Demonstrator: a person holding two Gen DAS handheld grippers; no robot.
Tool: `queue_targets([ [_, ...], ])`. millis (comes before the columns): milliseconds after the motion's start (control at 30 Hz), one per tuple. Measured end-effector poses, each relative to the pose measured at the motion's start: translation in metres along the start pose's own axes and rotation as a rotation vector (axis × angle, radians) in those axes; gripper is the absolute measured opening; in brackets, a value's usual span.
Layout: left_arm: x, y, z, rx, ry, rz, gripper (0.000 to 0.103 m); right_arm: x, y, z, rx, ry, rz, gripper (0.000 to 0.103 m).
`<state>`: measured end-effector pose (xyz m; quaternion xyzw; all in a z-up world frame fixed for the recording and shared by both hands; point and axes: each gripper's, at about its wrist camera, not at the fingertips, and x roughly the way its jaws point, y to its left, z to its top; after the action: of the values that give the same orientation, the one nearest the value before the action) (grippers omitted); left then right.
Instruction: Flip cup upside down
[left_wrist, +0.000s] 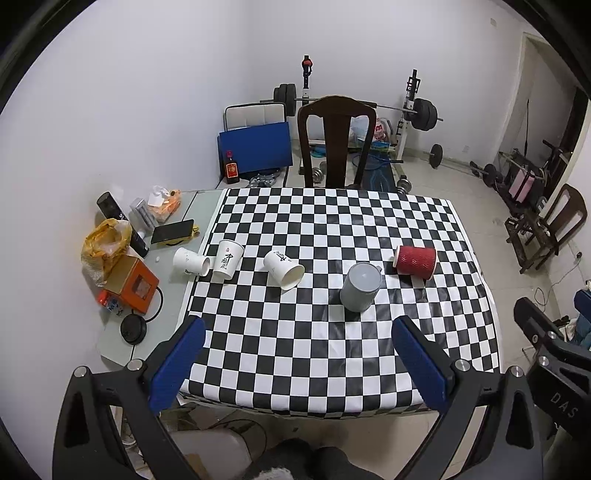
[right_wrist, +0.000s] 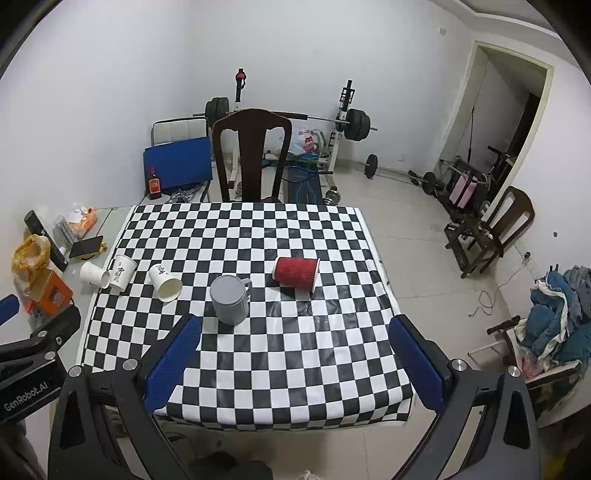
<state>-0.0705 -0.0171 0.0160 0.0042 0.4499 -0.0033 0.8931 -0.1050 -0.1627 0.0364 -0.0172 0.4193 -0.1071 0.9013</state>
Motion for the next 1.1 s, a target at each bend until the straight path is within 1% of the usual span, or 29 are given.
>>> queue_targets([
  [233, -0.007, 0.003, -0.005, 0.016, 0.009, 0.002, 0.103, -0.003, 0.003, -0.002, -0.011, 0.022, 0.026, 0.103],
  [700, -0.007, 0.005, -0.006, 0.022, 0.012, -0.001, 0.103, -0.004, 0.001, -0.003, -0.012, 0.025, 0.029, 0.103],
  [1100, -0.011, 0.010, -0.012, 0.028, 0.022, 0.001, 0.103, -0.004, 0.001, -0.003, -0.011, 0.027, 0.030, 0.103],
])
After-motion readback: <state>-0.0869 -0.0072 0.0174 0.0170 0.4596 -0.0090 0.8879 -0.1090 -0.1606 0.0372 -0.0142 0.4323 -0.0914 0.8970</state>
